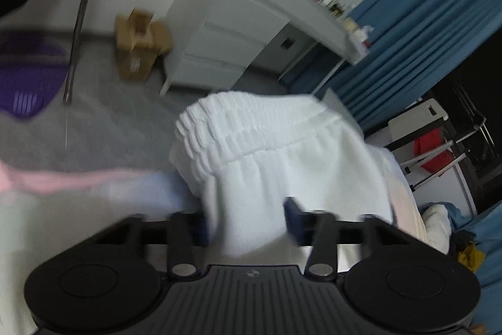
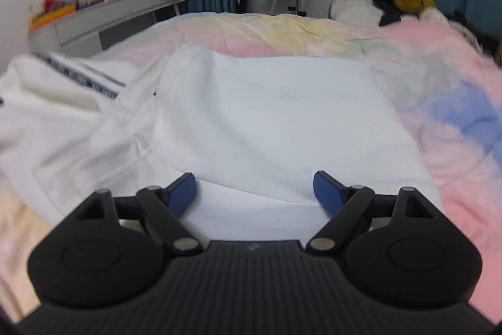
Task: Fold clothes
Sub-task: 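Grasp the elastic waistband with the left gripper and lift it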
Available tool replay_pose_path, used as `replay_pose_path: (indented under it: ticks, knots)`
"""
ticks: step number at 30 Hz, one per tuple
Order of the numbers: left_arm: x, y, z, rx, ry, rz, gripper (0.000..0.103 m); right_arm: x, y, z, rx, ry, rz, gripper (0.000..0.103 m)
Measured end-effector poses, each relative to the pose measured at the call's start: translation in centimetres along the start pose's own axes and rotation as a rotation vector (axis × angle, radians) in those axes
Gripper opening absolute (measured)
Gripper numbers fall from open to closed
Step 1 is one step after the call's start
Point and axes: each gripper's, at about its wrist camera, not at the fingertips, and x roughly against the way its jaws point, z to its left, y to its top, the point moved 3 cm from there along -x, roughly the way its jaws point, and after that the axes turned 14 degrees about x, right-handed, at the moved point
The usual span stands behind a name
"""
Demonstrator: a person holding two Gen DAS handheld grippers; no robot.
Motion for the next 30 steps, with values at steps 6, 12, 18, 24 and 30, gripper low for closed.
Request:
replay_pose_path:
  ticks: [6, 12, 18, 24, 30]
  knots:
    - [5.1, -2.3, -6.5, -0.096, -0.177, -0.106, 0.015, 1.4, 1.1, -2.4, -0.157, 0.040, -0.014, 0.084]
    - [9.2, -9.0, -16.5, -0.154, -0.325, -0.119, 0.014, 4.6, 2.6, -6.0, -0.247, -0.005, -0.037, 0.084]
    - [12.0, -20.5, -25.5, -0.315, -0.445, -0.129, 0.014, 6.9, 1.8, -12.0, -0.427, 0.026, -0.051, 0.084]
    - [13.2, -35.4, -30.0, -0.560, -0.569, -0.126, 0.014, 9.4, -0.2, -18.5, -0.609, -0.030, -0.113, 0.084]
    - [7.3, -51.0, -28.1, -0.977, -0.445, 0.108, 0.014, 9.4, -2.8, -22.8, -0.816, 0.053, -0.162, 0.085]
